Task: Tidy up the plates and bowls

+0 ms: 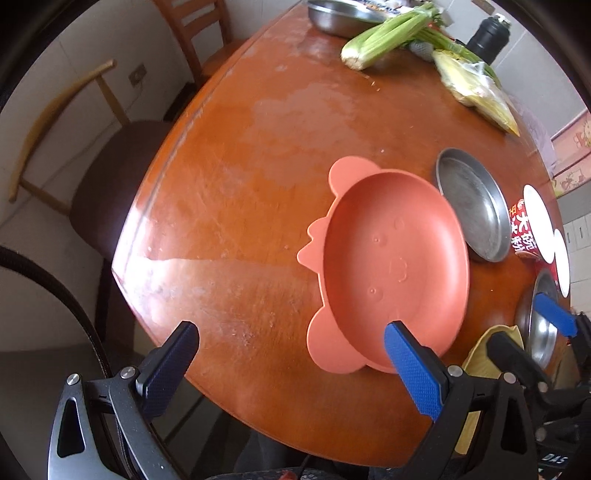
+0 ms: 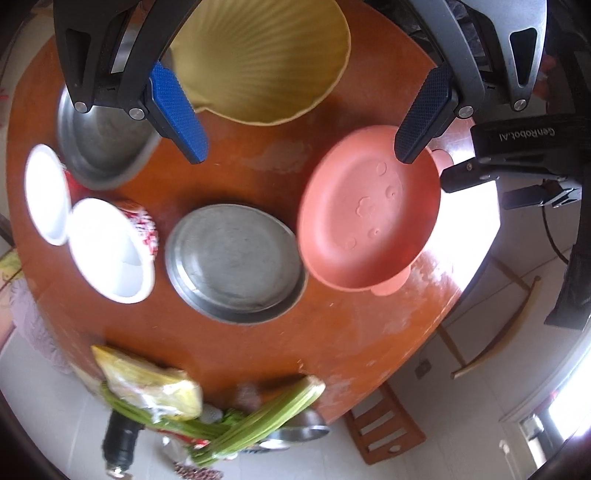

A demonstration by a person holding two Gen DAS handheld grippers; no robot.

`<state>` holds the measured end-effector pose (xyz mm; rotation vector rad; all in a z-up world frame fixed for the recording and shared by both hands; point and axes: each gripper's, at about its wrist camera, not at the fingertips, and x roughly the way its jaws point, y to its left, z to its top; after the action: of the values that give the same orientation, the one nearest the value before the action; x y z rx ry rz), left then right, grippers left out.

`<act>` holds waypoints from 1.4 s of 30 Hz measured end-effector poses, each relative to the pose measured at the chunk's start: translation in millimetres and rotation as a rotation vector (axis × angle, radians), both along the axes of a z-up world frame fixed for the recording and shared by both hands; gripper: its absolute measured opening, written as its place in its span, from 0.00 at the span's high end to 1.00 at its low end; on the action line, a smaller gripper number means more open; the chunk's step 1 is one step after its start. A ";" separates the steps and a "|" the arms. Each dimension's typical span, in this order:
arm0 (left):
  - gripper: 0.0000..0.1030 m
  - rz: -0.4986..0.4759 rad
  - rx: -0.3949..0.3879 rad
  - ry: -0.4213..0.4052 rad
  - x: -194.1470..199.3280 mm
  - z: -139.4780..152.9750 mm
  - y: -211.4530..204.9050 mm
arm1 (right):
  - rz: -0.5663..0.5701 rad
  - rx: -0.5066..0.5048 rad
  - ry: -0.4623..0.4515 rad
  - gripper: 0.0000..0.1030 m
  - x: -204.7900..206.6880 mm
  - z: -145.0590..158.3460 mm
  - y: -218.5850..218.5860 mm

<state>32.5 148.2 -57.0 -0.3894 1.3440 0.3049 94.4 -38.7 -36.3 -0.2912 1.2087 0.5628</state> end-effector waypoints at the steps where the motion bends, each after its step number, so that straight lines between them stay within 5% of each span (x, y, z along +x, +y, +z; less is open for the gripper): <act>1: 0.02 0.006 -0.009 0.010 1.6 -4.7 1.9 | 0.006 -0.004 0.005 0.03 1.6 -3.7 1.8; 6: 0.03 0.023 -0.034 0.034 10.1 -18.3 8.1 | 0.031 -0.020 0.025 0.11 7.6 -19.9 11.7; 8: 0.10 0.027 -0.028 0.032 14.6 -20.5 10.7 | 0.048 -0.013 0.043 0.31 9.6 -26.0 16.0; 13: 0.28 0.033 -0.047 0.037 25.5 -27.3 15.4 | 0.059 -0.021 0.073 0.46 15.5 -38.0 22.5; 25: 0.67 -0.021 -0.074 0.022 42.6 -28.8 4.2 | 0.092 -0.007 0.057 0.56 19.4 -39.4 38.0; 42: 0.70 -0.068 0.011 -0.043 71.9 0.1 22.8 | 0.076 0.033 0.051 0.56 20.9 -18.2 68.5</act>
<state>104.3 171.0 -56.8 -0.3386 1.3100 0.2462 115.3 29.8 -54.4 -0.2968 1.2401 0.6590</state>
